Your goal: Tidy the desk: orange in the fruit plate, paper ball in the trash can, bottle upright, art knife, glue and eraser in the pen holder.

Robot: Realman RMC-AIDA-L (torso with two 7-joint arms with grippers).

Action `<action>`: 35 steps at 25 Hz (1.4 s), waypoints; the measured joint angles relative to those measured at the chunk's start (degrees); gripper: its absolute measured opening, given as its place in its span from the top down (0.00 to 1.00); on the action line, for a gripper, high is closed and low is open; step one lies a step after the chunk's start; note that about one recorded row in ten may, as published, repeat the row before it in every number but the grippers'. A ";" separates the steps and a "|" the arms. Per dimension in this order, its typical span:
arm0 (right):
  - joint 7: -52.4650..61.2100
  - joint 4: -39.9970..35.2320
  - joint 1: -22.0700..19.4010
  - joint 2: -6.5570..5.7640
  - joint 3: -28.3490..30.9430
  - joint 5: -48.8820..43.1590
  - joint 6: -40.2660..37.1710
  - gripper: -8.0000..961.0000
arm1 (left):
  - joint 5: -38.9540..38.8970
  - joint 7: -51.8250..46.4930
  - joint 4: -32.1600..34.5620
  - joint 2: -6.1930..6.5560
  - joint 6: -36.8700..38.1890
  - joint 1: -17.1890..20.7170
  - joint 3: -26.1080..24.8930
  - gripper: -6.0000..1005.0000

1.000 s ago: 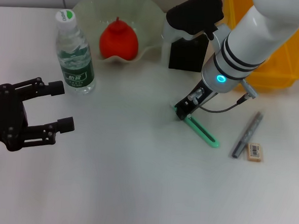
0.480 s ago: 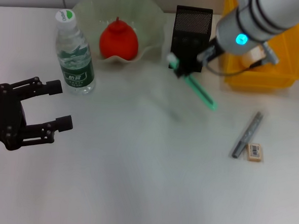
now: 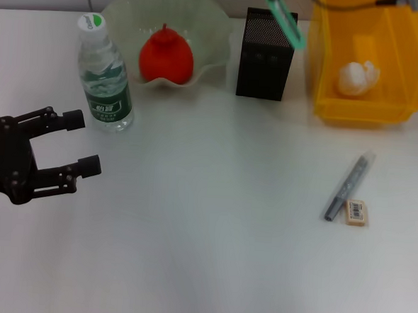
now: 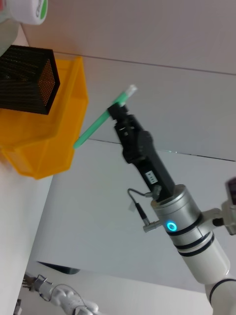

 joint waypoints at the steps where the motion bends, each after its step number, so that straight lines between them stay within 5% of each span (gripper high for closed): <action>1: 0.00 0.00 0.00 0.00 0.00 0.00 0.00 0.82 | 0.00 0.00 0.00 0.00 0.00 0.00 0.00 0.19; 15: -10.68 19.62 -2.95 0.18 -7.06 6.21 33.53 0.82 | -0.10 -0.77 -0.26 -0.45 -1.40 0.04 -0.78 0.19; 35: -15.81 31.69 -2.34 0.17 -11.27 17.57 42.96 0.82 | 0.03 -0.64 -0.36 -0.83 -2.16 -0.19 -0.79 0.19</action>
